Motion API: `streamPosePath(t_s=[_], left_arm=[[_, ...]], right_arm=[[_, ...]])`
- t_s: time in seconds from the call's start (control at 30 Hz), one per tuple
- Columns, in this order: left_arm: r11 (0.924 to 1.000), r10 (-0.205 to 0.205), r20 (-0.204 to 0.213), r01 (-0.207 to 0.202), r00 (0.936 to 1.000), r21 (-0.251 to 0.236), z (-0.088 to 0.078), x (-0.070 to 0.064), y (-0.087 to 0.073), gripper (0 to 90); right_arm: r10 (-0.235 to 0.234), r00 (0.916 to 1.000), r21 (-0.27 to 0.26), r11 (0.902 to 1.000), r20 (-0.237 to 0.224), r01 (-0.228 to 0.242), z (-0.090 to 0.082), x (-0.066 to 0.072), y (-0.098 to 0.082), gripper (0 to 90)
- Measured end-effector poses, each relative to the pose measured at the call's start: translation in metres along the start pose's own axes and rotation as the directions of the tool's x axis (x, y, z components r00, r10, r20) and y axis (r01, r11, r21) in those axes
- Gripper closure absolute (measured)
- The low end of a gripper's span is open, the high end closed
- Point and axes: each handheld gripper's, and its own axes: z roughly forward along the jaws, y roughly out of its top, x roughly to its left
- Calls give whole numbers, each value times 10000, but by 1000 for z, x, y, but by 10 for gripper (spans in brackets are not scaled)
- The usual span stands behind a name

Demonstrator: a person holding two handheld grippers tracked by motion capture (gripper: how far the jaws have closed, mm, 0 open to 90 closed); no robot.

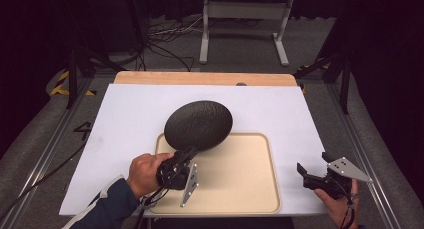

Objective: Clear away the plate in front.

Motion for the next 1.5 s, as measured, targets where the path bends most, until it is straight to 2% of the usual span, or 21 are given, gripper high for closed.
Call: streamPosePath(t_s=[0.1,0.2,0.3,0.47,0.63,0.7,0.97,1.0,1.07,1.2,1.37,1.5], left_arm=[[9997,-77,340,85,9994,-237,-7,-8,1,867],[9994,-122,472,137,9988,-332,-12,-14,4,865],[9990,73,609,-46,9981,-449,-15,-19,6,867],[9980,138,982,-77,9951,-625,-17,-28,9,864],[9972,375,1386,-281,9896,-697,-15,-39,13,858],[9964,537,1328,-444,9897,-720,-15,-42,15,857],[9942,574,1614,-418,9852,-989,-18,-50,18,865],[9928,687,1691,-508,9832,-1082,-18,-51,18,865],[9930,723,1660,-553,9835,-1045,-18,-53,19,866],[9930,654,1867,-454,9802,-1095,-17,-55,19,871],[9928,735,1899,-539,9791,-1066,-16,-58,20,869],[9933,616,2182,-383,9740,-1093,-14,-61,20,856]], right_arm=[[-47,10000,5,10000,-33,47,0,1,0,61],[-20,10000,-27,10000,-27,20,0,0,0,60],[-15,10000,4,10000,-32,15,0,0,0,61],[-41,10000,16,10000,-20,41,0,1,0,60],[-32,10000,40,10000,-32,33,0,1,0,60],[-34,10000,45,10000,-32,34,0,1,0,60],[-8,10000,38,10000,-5,8,0,0,-1,60],[-14,10000,38,10000,-3,14,0,0,-1,60],[-17,10000,38,10000,-40,18,0,0,-1,60],[-42,10000,25,10000,-41,42,0,1,-1,60],[-64,10000,77,9999,-49,65,1,1,-1,60],[-54,10000,67,10000,-65,55,1,1,-1,60]])
